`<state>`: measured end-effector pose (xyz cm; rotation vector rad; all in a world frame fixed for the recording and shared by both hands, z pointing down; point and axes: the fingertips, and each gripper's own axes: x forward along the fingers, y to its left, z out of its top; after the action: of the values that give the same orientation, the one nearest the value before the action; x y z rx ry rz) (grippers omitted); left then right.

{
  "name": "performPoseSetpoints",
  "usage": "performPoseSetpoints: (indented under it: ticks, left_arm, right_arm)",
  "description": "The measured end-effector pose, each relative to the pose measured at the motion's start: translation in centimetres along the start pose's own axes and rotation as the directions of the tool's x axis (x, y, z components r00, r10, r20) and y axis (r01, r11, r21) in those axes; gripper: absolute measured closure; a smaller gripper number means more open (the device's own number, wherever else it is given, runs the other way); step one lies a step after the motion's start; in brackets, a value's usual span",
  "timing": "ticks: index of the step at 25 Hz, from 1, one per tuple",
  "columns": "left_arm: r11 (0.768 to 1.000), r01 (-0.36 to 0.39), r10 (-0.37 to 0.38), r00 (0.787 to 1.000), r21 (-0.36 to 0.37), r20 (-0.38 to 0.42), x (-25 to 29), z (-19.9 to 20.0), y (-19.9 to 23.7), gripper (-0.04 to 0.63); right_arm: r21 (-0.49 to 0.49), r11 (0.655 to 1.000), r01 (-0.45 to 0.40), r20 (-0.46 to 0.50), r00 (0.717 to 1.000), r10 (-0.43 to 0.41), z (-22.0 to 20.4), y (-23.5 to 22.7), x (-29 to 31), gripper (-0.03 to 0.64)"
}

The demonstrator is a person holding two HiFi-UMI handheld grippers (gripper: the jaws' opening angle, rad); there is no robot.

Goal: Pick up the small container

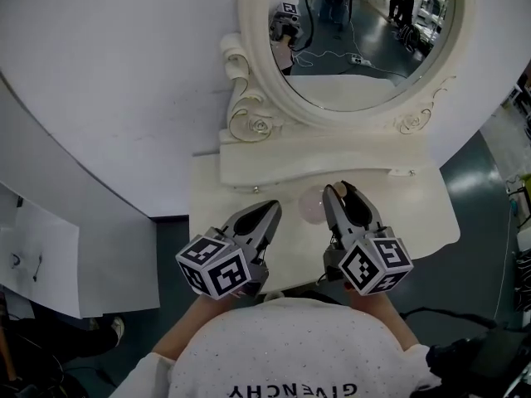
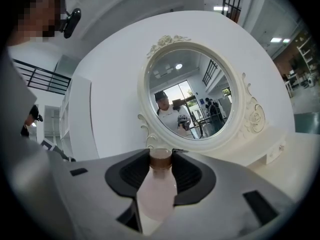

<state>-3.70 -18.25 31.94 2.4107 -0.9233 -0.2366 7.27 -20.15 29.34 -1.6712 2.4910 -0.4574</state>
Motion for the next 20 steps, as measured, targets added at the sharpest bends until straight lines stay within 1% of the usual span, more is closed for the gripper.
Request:
performPoseSetpoints:
  ticks: [3, 8, 13, 16, 20]
  left_arm:
    - [1.0, -0.008, 0.008, 1.0, 0.009, -0.003, 0.0, -0.2, -0.4, 0.594]
    - [0.998, -0.024, 0.024, 1.0, 0.053, -0.005, 1.0, -0.4, -1.6, 0.594]
    - [0.997, -0.061, 0.06, 0.998, 0.051, 0.018, 2.1, -1.3, -3.2, 0.594]
    - [0.996, -0.07, 0.069, 0.997, 0.046, 0.032, 2.9, -1.9, -4.9, 0.594]
    - [0.995, -0.076, 0.073, 0.996, 0.064, 0.049, 4.1, -2.6, -7.6, 0.594]
  right_arm:
    - [0.002, 1.0, -0.01, -0.003, 1.0, 0.01, -0.1, -0.2, -0.2, 0.473]
    - [0.014, 1.0, -0.027, -0.001, 1.0, 0.027, 0.0, -1.5, -0.8, 0.474]
    - [0.007, 0.999, -0.041, -0.008, 0.999, 0.041, 0.2, -3.4, -2.5, 0.474]
    - [-0.002, 0.998, -0.057, -0.007, 0.998, 0.057, 0.8, -4.5, -3.9, 0.474]
    - [-0.003, 0.997, -0.074, 0.005, 0.997, 0.074, 2.0, -6.3, -5.9, 0.474]
